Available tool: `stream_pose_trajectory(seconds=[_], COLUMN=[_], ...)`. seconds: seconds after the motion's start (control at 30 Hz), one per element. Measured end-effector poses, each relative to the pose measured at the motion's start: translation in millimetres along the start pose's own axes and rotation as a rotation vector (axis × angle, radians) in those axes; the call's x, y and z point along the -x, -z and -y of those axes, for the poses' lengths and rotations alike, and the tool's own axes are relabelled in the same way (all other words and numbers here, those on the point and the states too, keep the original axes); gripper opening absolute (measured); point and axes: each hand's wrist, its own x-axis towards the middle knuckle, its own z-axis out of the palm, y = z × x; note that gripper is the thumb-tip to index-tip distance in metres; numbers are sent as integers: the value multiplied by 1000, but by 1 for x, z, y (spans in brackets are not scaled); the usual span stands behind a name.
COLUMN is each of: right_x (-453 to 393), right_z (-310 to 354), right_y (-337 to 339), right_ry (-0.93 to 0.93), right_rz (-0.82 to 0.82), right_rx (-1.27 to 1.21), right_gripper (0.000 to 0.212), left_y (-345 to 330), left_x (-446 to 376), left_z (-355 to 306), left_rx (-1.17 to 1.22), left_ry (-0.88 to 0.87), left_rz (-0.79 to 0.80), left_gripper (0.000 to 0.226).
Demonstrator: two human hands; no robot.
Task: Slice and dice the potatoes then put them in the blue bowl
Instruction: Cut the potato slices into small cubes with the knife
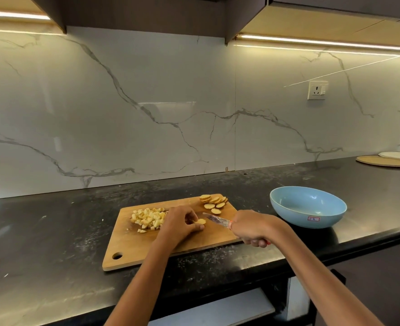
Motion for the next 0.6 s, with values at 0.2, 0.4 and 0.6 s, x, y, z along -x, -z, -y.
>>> stream_pose_trajectory(seconds=[0.2, 0.4, 0.6], right_x=[-4, -12, -14], right_z=[-5, -10, -16], right_y=[2, 3, -2], right_ry=[26, 34, 51], right_rz=[-64, -112, -100], right_rx=[-16, 6, -8], right_gripper=[18, 29, 27], left_y=[-4, -24, -19], left_x=[1, -6, -13], left_z=[-5, -14, -3], left_rx=[-33, -128, 4], left_ry=[-32, 82, -27], left_rz=[-23, -154, -49], left_gripper=[25, 43, 24])
